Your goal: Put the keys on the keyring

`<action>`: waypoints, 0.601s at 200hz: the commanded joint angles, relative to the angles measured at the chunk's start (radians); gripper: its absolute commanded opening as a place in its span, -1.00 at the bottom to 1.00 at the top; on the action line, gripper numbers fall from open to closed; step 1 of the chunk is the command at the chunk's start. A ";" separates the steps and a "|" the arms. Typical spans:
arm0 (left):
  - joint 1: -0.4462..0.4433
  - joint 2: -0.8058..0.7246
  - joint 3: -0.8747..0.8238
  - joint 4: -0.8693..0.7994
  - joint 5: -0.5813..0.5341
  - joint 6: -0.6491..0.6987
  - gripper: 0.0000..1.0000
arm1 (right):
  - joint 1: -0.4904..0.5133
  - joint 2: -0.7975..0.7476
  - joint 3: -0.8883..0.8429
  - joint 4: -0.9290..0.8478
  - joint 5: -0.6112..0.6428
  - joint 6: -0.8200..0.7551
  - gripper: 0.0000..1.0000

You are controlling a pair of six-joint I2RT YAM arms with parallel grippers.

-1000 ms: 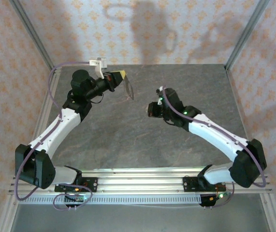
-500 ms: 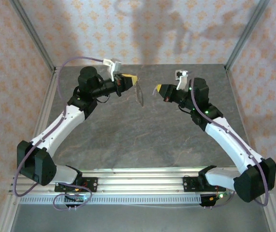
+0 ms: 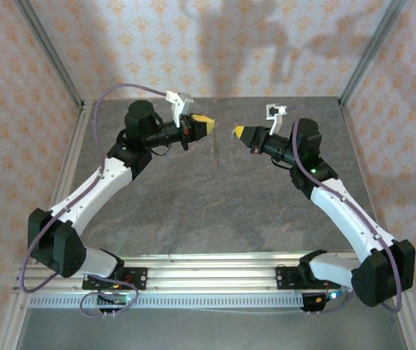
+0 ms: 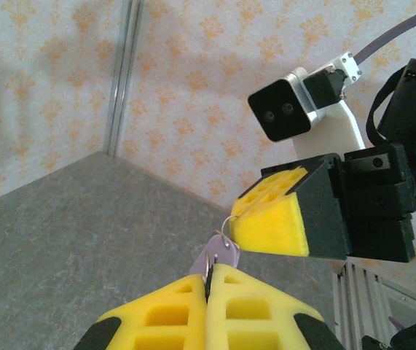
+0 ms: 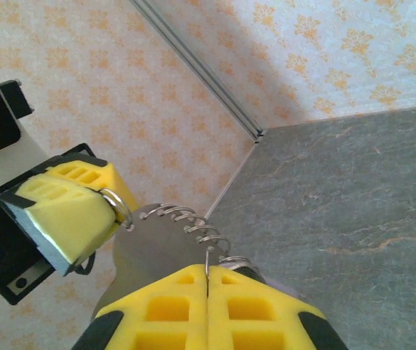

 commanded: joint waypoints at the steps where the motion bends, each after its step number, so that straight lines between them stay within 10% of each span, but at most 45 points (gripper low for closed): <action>1: -0.009 0.023 0.046 0.004 0.047 0.010 -1.00 | -0.001 -0.017 0.003 0.063 -0.023 0.033 -1.00; 120: -0.033 0.045 0.048 -0.018 0.060 0.084 -1.00 | 0.069 0.013 0.100 -0.003 -0.035 -0.015 -1.00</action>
